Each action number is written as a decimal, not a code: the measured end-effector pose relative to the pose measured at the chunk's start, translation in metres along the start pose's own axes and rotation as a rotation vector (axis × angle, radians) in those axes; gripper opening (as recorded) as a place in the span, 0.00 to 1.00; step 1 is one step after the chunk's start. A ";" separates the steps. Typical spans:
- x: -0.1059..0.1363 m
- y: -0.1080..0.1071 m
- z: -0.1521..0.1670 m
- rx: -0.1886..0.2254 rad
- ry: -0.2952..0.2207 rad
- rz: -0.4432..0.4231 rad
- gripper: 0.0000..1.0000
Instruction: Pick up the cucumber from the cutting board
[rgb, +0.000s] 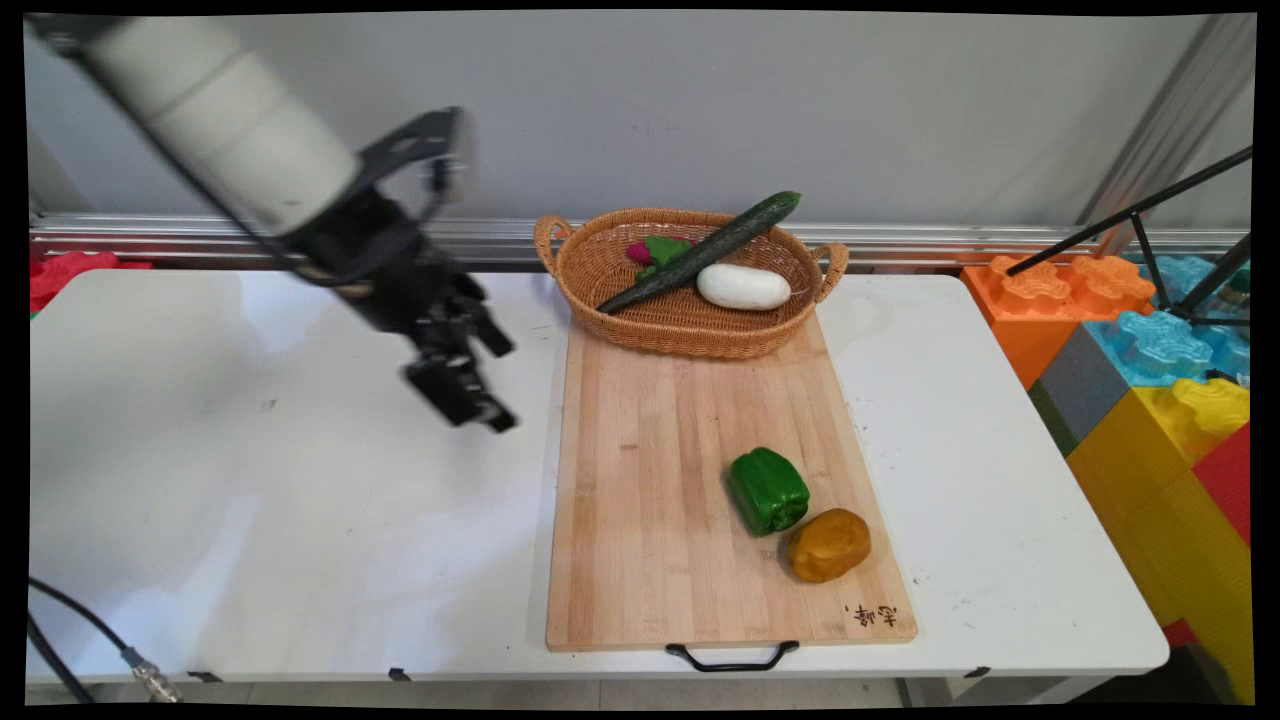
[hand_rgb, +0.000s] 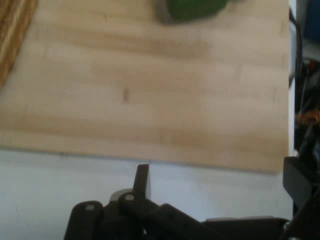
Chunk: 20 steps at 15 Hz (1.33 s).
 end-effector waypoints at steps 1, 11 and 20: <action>0.014 0.002 0.008 0.006 0.003 -0.007 1.00; 0.106 -0.003 0.118 0.013 0.031 -0.111 1.00; 0.126 -0.009 0.196 -0.067 0.031 -0.184 1.00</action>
